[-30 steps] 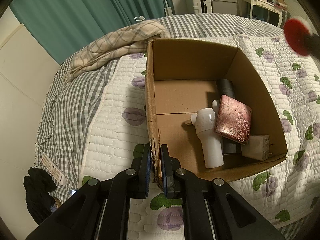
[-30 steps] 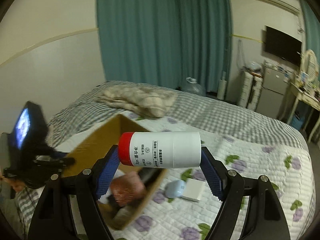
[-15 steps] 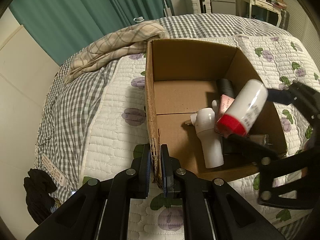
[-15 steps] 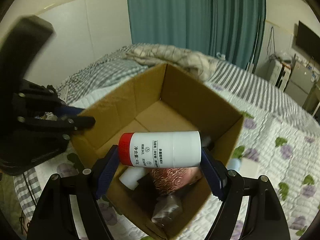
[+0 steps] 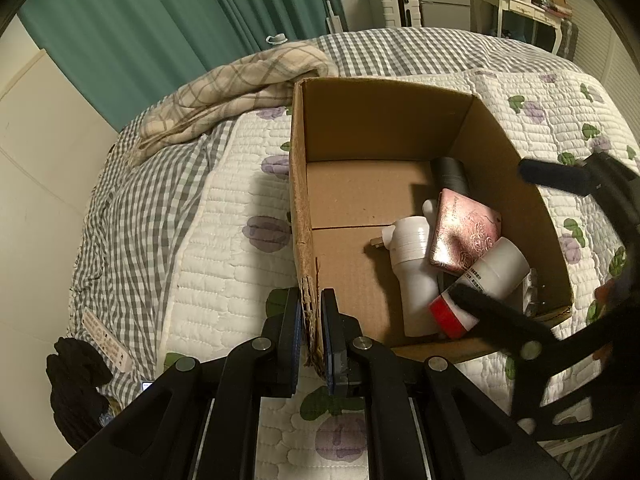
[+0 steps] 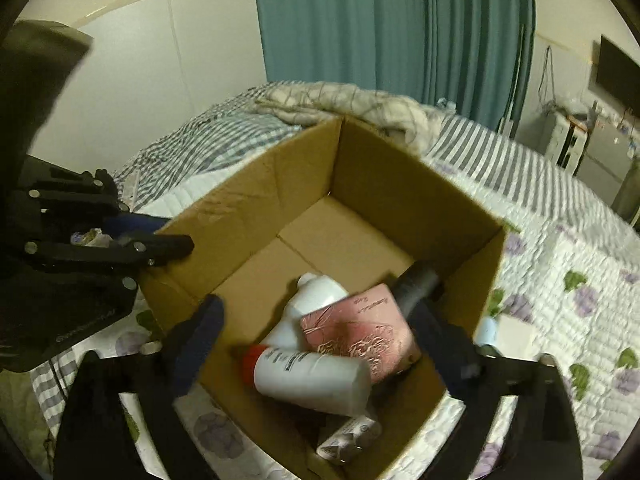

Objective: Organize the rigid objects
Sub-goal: 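Carry the white bottle into the box and release it, then grasp the white square power bank with the right tool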

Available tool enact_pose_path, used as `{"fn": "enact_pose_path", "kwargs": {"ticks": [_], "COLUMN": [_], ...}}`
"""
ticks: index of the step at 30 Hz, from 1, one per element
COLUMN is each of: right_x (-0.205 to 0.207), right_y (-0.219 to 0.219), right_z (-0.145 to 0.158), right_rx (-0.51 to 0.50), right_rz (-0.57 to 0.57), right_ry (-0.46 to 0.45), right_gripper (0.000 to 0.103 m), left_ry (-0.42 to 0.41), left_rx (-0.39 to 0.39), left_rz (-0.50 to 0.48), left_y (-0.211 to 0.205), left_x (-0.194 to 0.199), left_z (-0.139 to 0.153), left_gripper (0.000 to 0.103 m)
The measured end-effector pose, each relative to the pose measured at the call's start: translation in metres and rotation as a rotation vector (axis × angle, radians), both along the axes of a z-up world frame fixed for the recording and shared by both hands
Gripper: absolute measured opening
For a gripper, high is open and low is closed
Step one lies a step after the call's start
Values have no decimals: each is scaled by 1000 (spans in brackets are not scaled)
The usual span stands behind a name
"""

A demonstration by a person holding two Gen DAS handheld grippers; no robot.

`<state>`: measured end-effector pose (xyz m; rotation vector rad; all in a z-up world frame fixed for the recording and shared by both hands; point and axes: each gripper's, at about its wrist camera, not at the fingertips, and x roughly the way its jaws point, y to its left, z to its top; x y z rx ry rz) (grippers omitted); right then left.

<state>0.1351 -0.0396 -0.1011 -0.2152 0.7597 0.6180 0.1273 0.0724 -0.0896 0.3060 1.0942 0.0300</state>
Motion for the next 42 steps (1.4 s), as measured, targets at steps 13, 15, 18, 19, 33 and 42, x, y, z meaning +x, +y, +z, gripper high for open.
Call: {"fn": "enact_pose_path", "kwargs": {"ticks": [13, 15, 18, 19, 33, 42], "right_x": [-7, -7, -3, -1, 38, 66], "right_y": [-51, -62, -78, -84, -154, -149], "right_z": [49, 56, 60, 60, -1, -64], "right_rx": [27, 18, -8, -17, -139, -230], "right_rz": [-75, -88, -103, -111, -213, -163], "right_ry": [-132, -148, -163, -166, -93, 38], "right_gripper": [103, 103, 103, 103, 103, 102], "left_ry": [3, 4, 7, 8, 10, 11], "left_rx": [-6, -3, -5, -4, 5, 14], "left_rz": [5, 6, 4, 4, 13, 17], "left_y": [1, 2, 2, 2, 0, -1], "left_x": [-1, -1, -1, -1, 0, 0], "left_z": [0, 1, 1, 1, 1, 0], "left_gripper": [8, 8, 8, 8, 8, 8]}}
